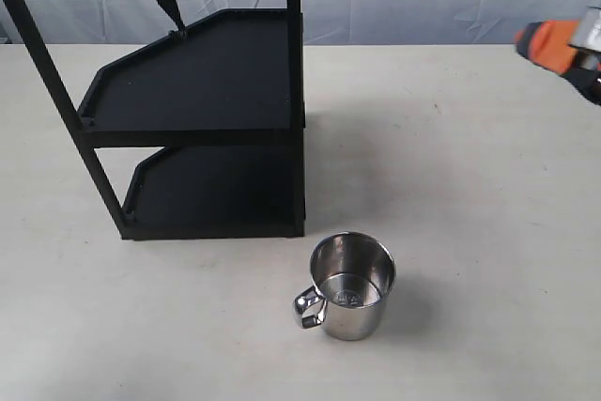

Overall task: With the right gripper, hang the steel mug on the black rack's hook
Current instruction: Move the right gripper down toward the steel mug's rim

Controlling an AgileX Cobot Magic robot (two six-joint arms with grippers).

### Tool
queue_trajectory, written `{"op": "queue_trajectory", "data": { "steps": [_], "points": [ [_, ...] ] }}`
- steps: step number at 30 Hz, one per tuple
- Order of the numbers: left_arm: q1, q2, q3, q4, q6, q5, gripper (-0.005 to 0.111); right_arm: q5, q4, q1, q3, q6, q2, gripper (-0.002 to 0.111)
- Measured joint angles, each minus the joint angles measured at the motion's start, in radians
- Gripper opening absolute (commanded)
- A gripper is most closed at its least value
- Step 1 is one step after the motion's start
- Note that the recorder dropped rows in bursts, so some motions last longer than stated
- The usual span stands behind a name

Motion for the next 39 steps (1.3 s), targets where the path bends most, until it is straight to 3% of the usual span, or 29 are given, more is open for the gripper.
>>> {"op": "queue_trajectory", "data": {
  "steps": [6,10,20,26,30,36,39],
  "points": [
    [0.000,0.000,0.000,0.000,0.000,0.000,0.000,-0.152,-0.069,0.000,-0.244,-0.002,0.366,-0.001],
    [0.000,0.000,0.000,0.000,0.000,0.000,0.000,-0.091,-0.082,0.000,-0.345,-0.025,0.517,-0.001],
    [0.000,0.000,0.000,0.000,0.000,0.000,0.000,0.877,-0.061,0.000,-0.428,-0.474,0.614,-0.001],
    [0.000,0.000,0.000,0.000,0.000,0.000,0.000,1.250,0.440,0.000,-0.431,-1.011,0.639,-0.001],
    [0.000,0.000,0.000,0.000,0.000,0.000,0.000,1.489,0.926,-0.002,-0.431,-1.371,0.706,-0.001],
    [0.000,0.000,0.000,0.000,0.000,0.000,0.000,1.586,1.644,0.003,-0.431,-1.891,0.772,-0.001],
    [0.000,0.000,0.000,0.000,0.000,0.000,0.000,1.591,1.838,0.045,-0.431,-2.046,0.774,0.006]
  ]
}}
